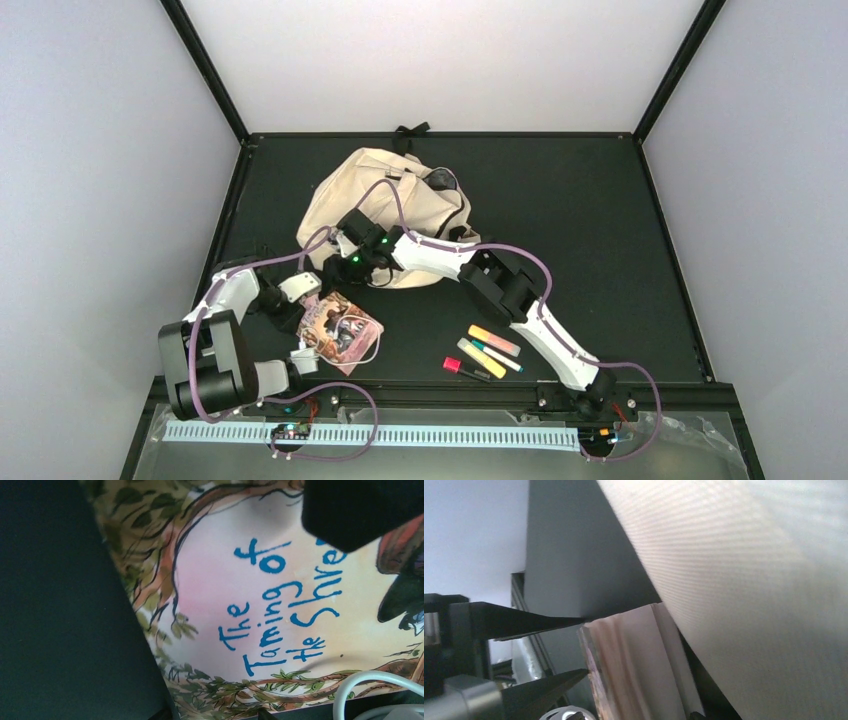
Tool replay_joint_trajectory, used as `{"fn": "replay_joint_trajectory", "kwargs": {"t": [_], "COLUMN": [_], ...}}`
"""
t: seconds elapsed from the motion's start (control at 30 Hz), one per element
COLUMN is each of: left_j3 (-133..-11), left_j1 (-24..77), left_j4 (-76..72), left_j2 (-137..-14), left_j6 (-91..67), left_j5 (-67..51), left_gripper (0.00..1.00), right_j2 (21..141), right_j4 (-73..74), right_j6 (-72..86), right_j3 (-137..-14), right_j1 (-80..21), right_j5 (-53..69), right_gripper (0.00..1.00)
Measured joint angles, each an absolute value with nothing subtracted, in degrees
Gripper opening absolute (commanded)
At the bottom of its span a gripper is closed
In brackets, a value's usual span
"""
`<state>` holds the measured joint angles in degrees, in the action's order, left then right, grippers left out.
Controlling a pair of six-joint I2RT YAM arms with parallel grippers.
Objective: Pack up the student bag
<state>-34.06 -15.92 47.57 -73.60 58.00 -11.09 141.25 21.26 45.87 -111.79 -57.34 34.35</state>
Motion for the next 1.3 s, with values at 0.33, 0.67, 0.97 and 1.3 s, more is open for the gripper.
{"fn": "replay_joint_trajectory", "kwargs": {"t": [0.33, 0.67, 0.97, 1.3], "left_j3": [-34.48, -48.07, -77.95, -93.82], "left_j1": [-16.38, -19.77, -20.27, 1.76], "left_j4": [47.64, 50.41, 65.1, 79.61], "left_j2": [-74.04, -72.97, -65.49, -67.31], "left_j6": [57.65, 55.42, 53.93, 52.71], "left_j5": [-11.42, -20.16, -41.01, -60.55], "left_gripper": [0.44, 0.79, 0.99, 0.99], "right_j2": [142.41, 132.86, 103.39, 84.12], "right_j4": [13.15, 13.74, 11.05, 17.63], "right_j6": [48.64, 46.26, 39.07, 11.97], "right_j3": [-112.81, -110.98, -98.43, -88.84], "right_j1": [-57.25, -56.16, -49.54, -45.63], "right_j5": [42.68, 40.12, 34.83, 37.56], "right_gripper": [0.01, 0.01, 0.01, 0.01]}}
